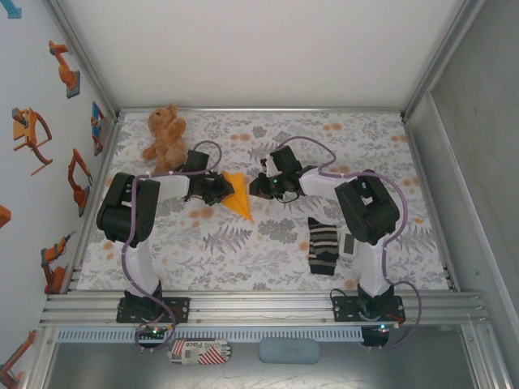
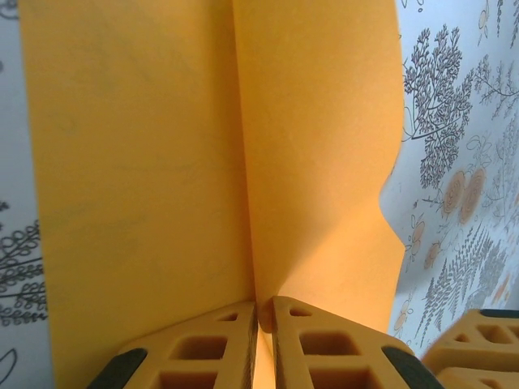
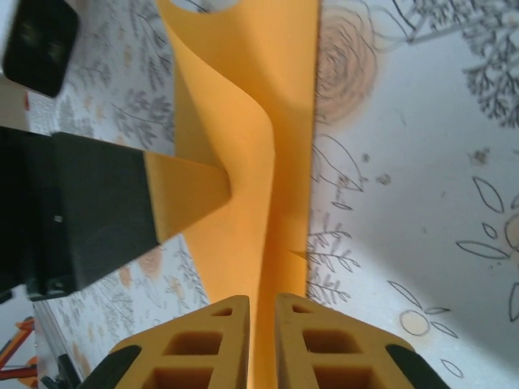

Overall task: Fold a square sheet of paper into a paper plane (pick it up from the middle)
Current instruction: Fourth fold the wing at the center of the table.

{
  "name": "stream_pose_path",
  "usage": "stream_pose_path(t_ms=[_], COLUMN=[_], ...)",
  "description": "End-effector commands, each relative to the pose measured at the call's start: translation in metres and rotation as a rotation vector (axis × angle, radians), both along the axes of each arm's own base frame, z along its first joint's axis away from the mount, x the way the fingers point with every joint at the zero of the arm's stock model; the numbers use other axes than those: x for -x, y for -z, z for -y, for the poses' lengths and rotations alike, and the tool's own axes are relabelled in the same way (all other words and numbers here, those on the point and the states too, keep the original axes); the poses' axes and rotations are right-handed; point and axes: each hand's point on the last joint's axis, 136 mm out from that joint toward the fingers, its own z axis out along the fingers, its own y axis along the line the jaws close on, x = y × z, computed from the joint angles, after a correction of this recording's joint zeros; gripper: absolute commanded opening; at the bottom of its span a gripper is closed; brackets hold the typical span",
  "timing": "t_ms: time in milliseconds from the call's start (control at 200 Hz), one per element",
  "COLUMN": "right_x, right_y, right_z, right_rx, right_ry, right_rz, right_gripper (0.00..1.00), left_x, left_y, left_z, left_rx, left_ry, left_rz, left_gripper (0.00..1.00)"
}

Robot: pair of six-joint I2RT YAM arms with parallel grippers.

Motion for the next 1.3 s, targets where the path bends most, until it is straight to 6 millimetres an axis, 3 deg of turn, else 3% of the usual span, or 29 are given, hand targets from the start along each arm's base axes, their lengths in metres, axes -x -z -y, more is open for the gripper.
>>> stream_pose_path(t_ms=[0,305,566,1297], right_x=[-0.001,0.032,0.049,0.045], right_y=[-0.023,-0.016,0.004,0.032], right_z=[-0.008,-0.036,-0.032,-0.030], right_rx=[-0.062,-0.095,-0.049,0.024], right_ry=[-0.025,-0.190,-0.229,-0.233], right_rz=[0.056,0.037,-0.010,-0.044], right_gripper=[0.12,0.04,0.03,0.02], left_x=[0.022,0.024,0.025,0.025], left_y=[0.040,0.043,0.045,0.043], left_z=[-0.026,-0.029,-0.030,-0.029], left_rx=[-0.149,-0.167,-0.173,-0.172], left_ry=[-0.024,-0.038,-0.040,-0.037], left_rz=[-0.118,-0.136,-0.142,-0.139], left_gripper=[0.14,0.14,0.12,0.11])
